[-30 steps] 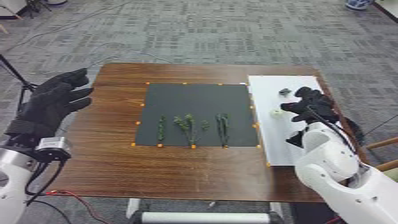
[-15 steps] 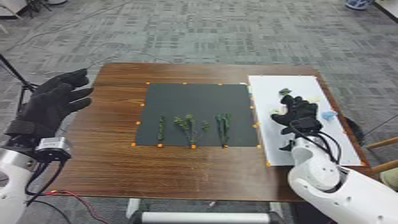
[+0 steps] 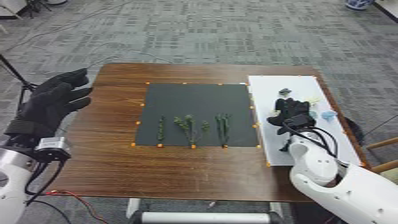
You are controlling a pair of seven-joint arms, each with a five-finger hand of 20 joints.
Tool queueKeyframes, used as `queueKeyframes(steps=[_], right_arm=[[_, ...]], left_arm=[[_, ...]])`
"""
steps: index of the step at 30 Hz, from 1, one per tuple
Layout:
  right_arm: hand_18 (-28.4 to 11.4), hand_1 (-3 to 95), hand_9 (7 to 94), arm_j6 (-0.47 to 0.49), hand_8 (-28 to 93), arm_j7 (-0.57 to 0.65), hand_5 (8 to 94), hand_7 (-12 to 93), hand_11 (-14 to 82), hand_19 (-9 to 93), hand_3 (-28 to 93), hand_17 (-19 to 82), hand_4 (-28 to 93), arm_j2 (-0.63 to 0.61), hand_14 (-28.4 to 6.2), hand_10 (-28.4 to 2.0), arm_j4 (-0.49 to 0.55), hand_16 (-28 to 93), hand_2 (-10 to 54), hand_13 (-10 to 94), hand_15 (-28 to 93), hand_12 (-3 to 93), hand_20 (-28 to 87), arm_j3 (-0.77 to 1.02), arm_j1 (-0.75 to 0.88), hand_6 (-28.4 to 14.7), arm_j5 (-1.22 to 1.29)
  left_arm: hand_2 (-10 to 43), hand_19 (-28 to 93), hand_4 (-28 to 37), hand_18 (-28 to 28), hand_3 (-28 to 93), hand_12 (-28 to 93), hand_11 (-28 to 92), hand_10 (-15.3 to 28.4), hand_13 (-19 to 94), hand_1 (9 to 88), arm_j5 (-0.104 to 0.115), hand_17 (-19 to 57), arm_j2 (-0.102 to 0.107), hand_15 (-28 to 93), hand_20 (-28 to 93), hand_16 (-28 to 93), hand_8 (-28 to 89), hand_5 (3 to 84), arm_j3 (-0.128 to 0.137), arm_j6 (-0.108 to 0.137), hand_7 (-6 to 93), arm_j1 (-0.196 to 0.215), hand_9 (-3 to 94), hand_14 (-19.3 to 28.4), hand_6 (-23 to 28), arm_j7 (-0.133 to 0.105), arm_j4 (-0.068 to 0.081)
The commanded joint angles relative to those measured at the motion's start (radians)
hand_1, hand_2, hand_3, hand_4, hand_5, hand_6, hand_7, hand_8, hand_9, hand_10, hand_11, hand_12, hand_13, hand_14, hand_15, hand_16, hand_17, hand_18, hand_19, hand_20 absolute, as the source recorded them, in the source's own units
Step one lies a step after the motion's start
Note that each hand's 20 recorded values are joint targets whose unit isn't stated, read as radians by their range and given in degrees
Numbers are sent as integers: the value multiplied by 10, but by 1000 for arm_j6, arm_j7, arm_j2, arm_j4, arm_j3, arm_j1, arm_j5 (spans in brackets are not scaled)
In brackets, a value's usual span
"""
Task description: Arrange flowers
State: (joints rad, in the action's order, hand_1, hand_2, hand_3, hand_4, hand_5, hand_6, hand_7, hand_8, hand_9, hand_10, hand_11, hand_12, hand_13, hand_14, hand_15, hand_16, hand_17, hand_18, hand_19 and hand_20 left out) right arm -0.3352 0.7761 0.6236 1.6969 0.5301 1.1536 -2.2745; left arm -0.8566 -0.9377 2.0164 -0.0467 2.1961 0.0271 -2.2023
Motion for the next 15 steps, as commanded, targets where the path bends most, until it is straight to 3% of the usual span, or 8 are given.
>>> queueKeyframes(steps=[1, 5, 15], right_arm=[[-206, 304, 488, 48, -158, -16, 502, 431, 627, 795, 831, 258, -283, 11, -121, -139, -63, 439, -95, 512, 804, 529, 570, -78, -64, -3, -32], [-204, 335, 526, 128, -168, -12, 534, 442, 626, 805, 844, 275, -282, 12, -110, -128, -80, 447, -95, 552, 801, 532, 567, -154, -135, 7, -32], [-199, 313, 435, 158, -155, -10, 452, 397, 617, 804, 860, 259, -283, 9, -117, -151, -114, 459, -95, 493, 803, 537, 567, -290, -261, -21, -59]], left_arm=[[-71, 400, -267, 204, 691, 122, 259, 110, 126, 262, 0, -81, -6, 429, 66, -89, -117, 255, 12, 13, 247, 21, 196, 142, 27, 0, -13], [-71, 400, -268, 204, 692, 122, 259, 111, 125, 262, 3, -80, -6, 428, 65, -90, -118, 256, 16, 15, 246, 24, 197, 142, 27, -1, -15], [-71, 400, -268, 204, 693, 123, 259, 108, 124, 261, 1, -80, -11, 427, 65, -89, -117, 257, 19, 20, 245, 30, 197, 141, 28, -2, -22]])
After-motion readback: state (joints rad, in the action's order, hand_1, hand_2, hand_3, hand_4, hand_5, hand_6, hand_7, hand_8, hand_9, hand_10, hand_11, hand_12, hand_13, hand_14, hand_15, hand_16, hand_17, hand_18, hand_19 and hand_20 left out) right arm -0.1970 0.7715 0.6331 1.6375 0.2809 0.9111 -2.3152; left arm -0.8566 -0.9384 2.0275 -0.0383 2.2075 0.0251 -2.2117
